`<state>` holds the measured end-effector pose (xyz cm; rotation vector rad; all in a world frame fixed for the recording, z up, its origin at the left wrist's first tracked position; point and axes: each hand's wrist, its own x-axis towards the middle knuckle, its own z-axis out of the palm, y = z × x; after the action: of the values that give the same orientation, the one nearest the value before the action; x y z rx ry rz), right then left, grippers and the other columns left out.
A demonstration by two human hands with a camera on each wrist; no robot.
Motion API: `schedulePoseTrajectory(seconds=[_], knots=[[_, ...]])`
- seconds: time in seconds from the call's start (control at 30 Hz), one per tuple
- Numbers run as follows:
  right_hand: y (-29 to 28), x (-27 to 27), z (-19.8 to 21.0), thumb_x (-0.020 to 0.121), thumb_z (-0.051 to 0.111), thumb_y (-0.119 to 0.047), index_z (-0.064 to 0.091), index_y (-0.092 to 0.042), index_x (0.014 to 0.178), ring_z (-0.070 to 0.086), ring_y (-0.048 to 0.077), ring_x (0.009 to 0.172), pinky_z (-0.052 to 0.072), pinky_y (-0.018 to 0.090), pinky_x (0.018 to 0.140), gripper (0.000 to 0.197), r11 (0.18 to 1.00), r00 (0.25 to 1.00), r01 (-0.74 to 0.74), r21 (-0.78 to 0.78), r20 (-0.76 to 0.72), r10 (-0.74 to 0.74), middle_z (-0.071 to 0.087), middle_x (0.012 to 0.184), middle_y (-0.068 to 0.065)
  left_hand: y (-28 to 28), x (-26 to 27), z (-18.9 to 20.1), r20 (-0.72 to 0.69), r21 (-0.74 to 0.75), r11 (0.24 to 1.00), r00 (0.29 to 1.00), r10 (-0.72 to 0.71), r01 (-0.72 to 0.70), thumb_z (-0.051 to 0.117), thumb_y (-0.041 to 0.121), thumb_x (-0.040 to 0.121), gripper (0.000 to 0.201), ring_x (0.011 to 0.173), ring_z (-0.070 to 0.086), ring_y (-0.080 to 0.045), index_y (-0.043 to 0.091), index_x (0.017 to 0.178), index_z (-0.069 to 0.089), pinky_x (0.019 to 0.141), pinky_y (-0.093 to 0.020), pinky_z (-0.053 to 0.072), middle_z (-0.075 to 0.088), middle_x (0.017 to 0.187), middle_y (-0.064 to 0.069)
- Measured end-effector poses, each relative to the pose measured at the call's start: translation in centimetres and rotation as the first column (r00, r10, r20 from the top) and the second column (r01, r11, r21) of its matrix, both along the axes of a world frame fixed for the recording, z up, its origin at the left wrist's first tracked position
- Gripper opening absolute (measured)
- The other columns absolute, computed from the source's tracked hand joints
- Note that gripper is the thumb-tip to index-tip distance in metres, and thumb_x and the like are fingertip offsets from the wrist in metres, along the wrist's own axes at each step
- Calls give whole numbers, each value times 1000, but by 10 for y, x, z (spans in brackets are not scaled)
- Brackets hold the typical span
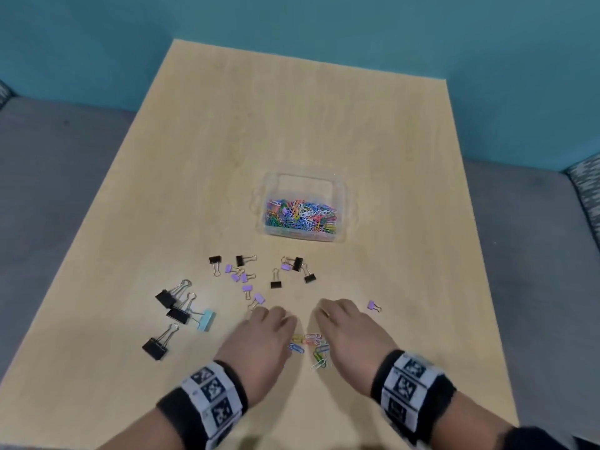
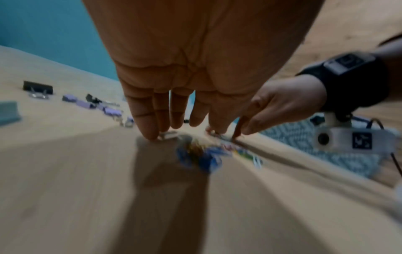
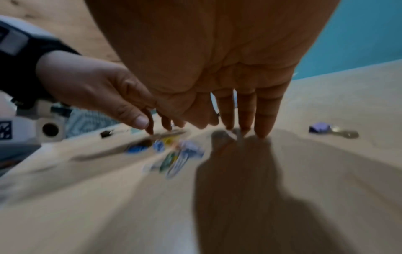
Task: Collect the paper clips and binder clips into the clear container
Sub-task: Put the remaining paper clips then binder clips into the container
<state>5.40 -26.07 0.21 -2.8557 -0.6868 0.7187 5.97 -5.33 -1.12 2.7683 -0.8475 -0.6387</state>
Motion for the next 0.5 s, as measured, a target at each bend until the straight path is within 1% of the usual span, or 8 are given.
schedulePoseTrajectory(seconds=[0.03,0.1,0.2,0.27,0.33,0.4,0.43,0.5], knots=[[1,-9,-5,65,54,-4,45,-5,127,45,31,110,50,38,78,63,1000,1000,5,-14,24,-5,45,131,10,-2,-9,-3,27,26,1000,999,-18,17,59,29,80,40,91,50,-26,15,116,51,70,-39,51,52,112,-4],[4,-24,-10,62,58,-7,46,-3,127,46,31,111,51,37,77,66,1000,999,15,-23,51,-14,45,130,10,-5,-20,-7,98,44,998,994,-52,48,63,30,77,40,87,50,-27,13,113,54,64,-38,50,53,108,-4],[4,-40,-13,62,55,-7,48,-6,125,47,29,109,51,35,78,63,999,998,-38,16,55,37,48,125,8,0,-26,-10,138,-9,998,989,-54,55,64,28,75,25,83,51,-24,19,97,61,61,-36,51,56,102,0],[-4,-44,-11,63,51,-7,51,-11,121,50,26,103,52,33,75,58,997,996,-52,61,80,47,52,119,5,10,-27,-10,119,-60,998,993,-13,20,63,27,76,18,82,51,-22,22,93,62,64,-34,52,56,101,2],[-17,-47,-7,60,51,-9,56,-16,103,51,25,92,51,31,65,44,998,993,-34,53,113,27,56,106,3,23,-27,-7,113,-89,995,992,63,-53,63,24,77,11,77,48,-20,24,87,60,63,-32,50,54,92,4],[-31,-52,-4,58,50,-10,52,-18,83,49,25,80,45,33,54,27,1000,994,-28,-5,108,28,55,90,3,35,-30,-2,126,-77,994,989,83,-73,64,22,74,9,64,46,-17,25,74,56,54,-30,47,50,77,5],[-37,-55,-3,57,47,-10,49,-19,78,47,25,75,42,34,51,22,998,994,-44,-38,96,47,52,85,3,40,-33,-2,128,-52,997,990,58,-52,62,22,73,10,59,45,-16,26,68,54,51,-29,46,49,71,5],[-42,-60,-3,57,48,-10,47,-18,75,45,25,71,34,33,49,20,991,992,-92,-101,79,100,49,81,3,44,-40,-2,132,1,1000,991,13,-13,53,27,74,12,57,45,-14,27,61,52,49,-26,45,49,68,7]])
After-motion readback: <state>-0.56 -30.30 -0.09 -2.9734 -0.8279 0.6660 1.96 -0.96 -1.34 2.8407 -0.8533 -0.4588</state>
